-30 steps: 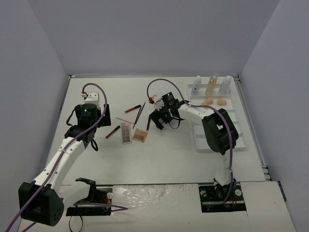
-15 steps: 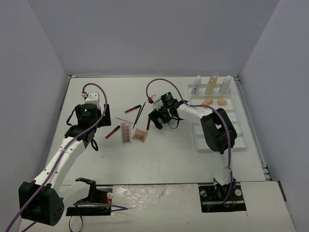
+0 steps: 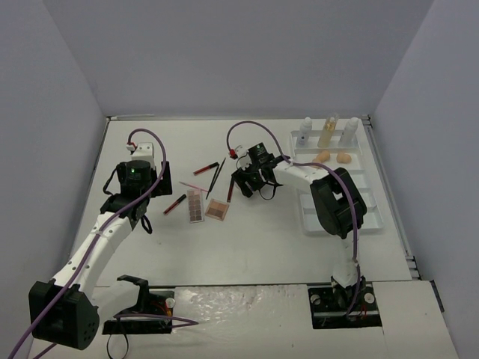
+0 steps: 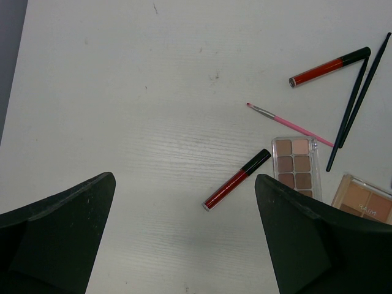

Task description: Organize the makeup

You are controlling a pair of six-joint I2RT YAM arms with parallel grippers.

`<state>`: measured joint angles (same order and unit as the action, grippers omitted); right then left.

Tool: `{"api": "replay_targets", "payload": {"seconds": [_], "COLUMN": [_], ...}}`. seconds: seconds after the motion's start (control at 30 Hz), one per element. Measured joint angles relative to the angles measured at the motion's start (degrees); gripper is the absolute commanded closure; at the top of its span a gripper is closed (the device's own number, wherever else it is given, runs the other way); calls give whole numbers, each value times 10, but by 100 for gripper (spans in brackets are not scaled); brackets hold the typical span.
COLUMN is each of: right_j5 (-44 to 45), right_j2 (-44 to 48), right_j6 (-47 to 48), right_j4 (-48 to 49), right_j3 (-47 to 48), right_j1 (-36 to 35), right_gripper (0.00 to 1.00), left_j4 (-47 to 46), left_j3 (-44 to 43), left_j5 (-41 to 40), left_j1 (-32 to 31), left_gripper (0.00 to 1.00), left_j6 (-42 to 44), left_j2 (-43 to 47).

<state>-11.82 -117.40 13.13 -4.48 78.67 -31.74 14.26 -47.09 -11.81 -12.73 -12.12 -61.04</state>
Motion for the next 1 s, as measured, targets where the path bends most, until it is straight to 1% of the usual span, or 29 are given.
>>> {"api": "replay_targets", "payload": {"seconds": [0.17,0.33,0.43,0.53,0.67,0.77,1.0], "right_j5": [23,41,55,75,108,120,120], "right_j2": [11,48,98,153,198,213,210], "right_j6": [-13,-37,-63,-90,-123,-146,-175], "right_j4": [-4,-10,-12,-10,-4,3,15], "right_j3": [-7,-30,-65,-97,-121,-138,-173], "right_j1": [0,25,62,119,181,205,247], "right_gripper": [55,57,57,57,57,57,56], "left_j4": [0,0,0,0,0,0,0], "left_j3": [0,0,0,0,0,0,0], "left_j5": [0,0,0,0,0,0,0], "left_j1": [0,0,0,-3,-6,-8,-11], "left_gripper": [3,3,3,3,3,3,3], "left_j6": [0,0,0,0,0,0,1], "left_j2": [0,0,0,0,0,0,0]}}
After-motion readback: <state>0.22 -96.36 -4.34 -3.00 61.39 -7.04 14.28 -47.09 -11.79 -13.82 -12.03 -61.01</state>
